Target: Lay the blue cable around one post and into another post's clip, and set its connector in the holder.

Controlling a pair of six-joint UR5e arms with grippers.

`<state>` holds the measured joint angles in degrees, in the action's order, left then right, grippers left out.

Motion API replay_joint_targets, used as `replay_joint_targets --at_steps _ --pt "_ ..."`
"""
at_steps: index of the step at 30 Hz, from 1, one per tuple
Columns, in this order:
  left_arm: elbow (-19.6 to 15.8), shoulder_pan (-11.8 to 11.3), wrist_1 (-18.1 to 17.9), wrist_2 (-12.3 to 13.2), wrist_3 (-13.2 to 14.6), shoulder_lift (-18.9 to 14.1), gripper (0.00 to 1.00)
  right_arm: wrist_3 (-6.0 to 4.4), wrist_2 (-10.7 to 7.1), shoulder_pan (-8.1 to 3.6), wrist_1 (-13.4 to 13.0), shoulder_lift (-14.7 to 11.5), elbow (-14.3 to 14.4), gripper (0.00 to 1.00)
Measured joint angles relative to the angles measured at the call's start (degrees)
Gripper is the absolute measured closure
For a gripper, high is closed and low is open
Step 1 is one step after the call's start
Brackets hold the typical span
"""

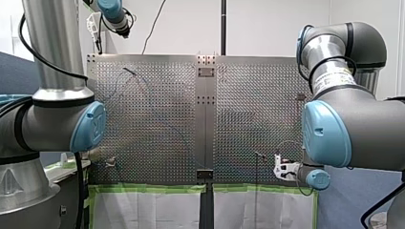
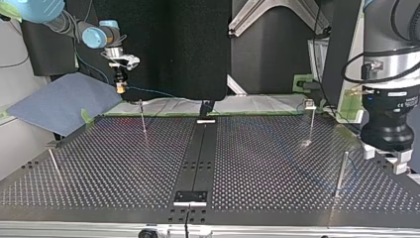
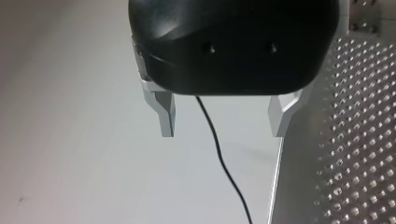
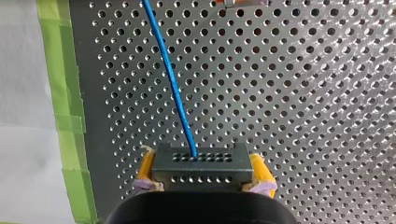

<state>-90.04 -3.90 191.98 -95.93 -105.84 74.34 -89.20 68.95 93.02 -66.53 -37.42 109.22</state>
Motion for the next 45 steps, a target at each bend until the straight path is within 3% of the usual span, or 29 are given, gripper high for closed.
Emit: replay_joint_targets --at_steps 6,16,33,39,45 --pt "0.63 0.62 2.83 0.1 1.69 2.46 0.01 0.06 -0.12 -0.05 0.01 -0.01 0.0 1.0" --pt "0.68 0.38 7.74 -3.44 3.63 6.9 0.01 0.07 -0.3 0.13 0.24 0.01 0.01 1.0" --pt "0.73 0.16 16.58 -0.79 3.71 7.34 0.01 0.08 -0.3 0.26 0.55 0.01 0.0 1.0" --pt "0.9 -0.3 18.58 -1.44 3.71 7.34 0.01 0.08 -0.3 0.33 0.68 -0.02 0.0 1.0" --pt "0.95 -0.68 18.75 -3.81 3.75 7.34 0.01 0.07 -0.4 0.4 0.79 -0.01 0.0 1.0"
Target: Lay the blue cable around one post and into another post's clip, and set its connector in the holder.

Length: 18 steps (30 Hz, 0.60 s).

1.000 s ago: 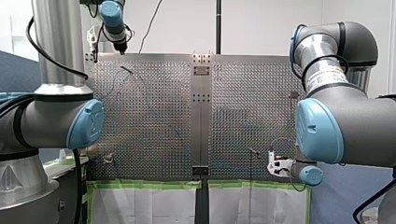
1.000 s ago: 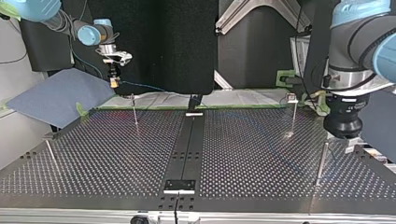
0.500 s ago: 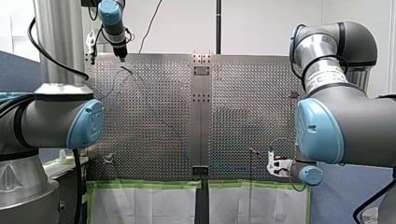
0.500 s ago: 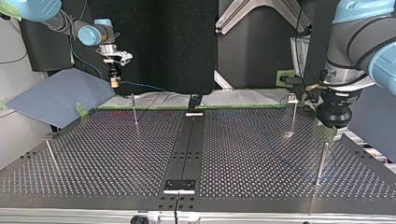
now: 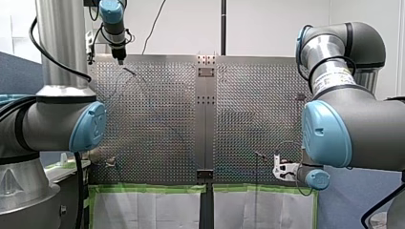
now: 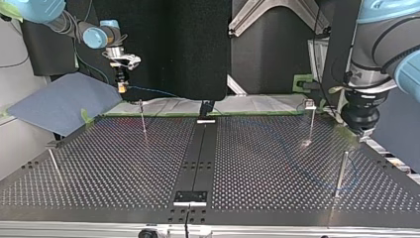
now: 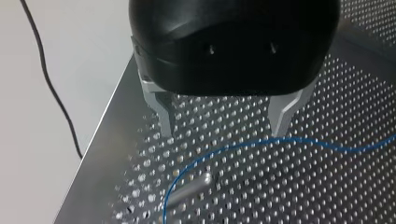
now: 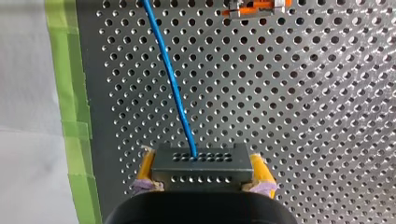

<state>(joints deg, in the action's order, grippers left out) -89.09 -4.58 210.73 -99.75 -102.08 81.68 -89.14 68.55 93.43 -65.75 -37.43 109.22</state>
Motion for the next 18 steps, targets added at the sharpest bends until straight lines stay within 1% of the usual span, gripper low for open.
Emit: replay_joint_targets --at_steps 8,18 --pt "0.0 0.08 0.19 -2.62 0.26 -0.24 0.01 0.07 -0.05 0.17 0.41 0.02 0.0 1.0" --pt "-0.01 0.19 0.22 -3.03 0.31 -0.34 0.01 0.26 0.0 0.27 0.61 0.02 0.0 1.0"
